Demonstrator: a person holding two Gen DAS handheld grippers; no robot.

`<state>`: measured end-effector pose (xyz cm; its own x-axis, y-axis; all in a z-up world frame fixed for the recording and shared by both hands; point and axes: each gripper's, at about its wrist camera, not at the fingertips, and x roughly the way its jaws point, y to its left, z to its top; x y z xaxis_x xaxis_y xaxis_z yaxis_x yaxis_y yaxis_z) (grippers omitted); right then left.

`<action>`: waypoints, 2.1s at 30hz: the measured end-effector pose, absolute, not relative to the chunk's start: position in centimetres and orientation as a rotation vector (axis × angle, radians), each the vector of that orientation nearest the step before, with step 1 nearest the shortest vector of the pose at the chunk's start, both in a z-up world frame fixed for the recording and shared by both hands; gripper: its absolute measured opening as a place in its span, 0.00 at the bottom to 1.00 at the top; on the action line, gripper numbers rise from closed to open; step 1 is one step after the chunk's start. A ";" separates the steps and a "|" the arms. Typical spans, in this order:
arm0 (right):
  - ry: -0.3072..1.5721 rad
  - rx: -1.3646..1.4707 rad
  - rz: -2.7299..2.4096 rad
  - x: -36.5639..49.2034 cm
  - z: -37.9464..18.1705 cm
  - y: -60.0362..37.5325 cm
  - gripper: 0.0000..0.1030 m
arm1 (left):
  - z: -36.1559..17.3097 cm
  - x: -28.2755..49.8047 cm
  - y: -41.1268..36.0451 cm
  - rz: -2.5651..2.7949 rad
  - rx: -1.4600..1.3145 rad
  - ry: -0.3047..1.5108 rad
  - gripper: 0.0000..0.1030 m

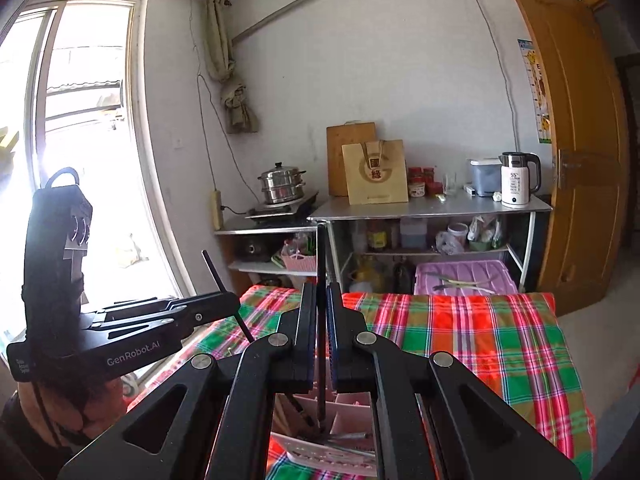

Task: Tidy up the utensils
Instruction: 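Lower both chopsticks into the basket compartments and open both tools, then move both open tools back down toward the remaining chopsticks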

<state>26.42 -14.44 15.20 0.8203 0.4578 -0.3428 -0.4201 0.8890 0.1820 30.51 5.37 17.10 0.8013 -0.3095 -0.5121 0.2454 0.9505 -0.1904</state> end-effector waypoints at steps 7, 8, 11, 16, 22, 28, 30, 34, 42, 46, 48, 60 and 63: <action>0.466 0.071 0.458 27.1 13.0 -13.7 0.05 | 14.6 31.7 5.3 -0.288 -0.104 0.631 0.04; 0.480 0.064 0.456 27.3 12.7 -13.6 0.05 | 14.3 31.8 5.3 -0.283 -0.100 0.641 0.04; 0.520 0.049 0.451 27.7 11.9 -13.2 0.05 | 13.4 32.4 5.1 -0.277 -0.098 0.673 0.04; 0.563 0.041 0.449 27.8 11.0 -13.2 0.05 | 13.0 32.4 4.8 -0.267 -0.081 0.679 0.04; 0.538 0.045 0.442 26.7 11.8 -14.1 0.16 | 13.7 31.1 5.1 -0.262 -0.092 0.654 0.14; 0.496 0.056 0.443 24.6 13.0 -15.5 0.16 | 14.9 28.5 5.6 -0.246 -0.109 0.601 0.17; 0.483 0.056 0.444 23.5 13.4 -15.9 0.16 | 15.3 27.2 5.8 -0.240 -0.112 0.584 0.17; 0.458 0.049 0.452 21.0 13.6 -16.6 0.16 | 15.7 24.1 6.0 -0.223 -0.113 0.551 0.17; 0.431 0.051 0.465 15.9 12.8 -18.4 0.16 | 14.5 17.3 5.4 -0.242 -0.119 0.506 0.18; 0.432 0.054 0.468 13.8 12.0 -19.0 0.16 | 13.3 14.4 4.7 -0.253 -0.109 0.501 0.18; 0.436 0.055 0.468 12.9 11.5 -19.4 0.16 | 12.6 13.1 4.3 -0.260 -0.109 0.505 0.18; 0.501 0.094 0.443 9.5 8.0 -21.8 0.16 | 7.5 9.1 3.7 -0.262 -0.125 0.586 0.18; 0.525 0.108 0.432 9.1 7.0 -22.2 0.16 | 6.4 8.6 3.7 -0.264 -0.128 0.609 0.18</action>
<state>9.14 -22.25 6.97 0.7778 0.4264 -0.4617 -0.3719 0.9045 0.2088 8.60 3.73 6.36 0.7880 -0.2823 -0.5471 0.2072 0.9584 -0.1962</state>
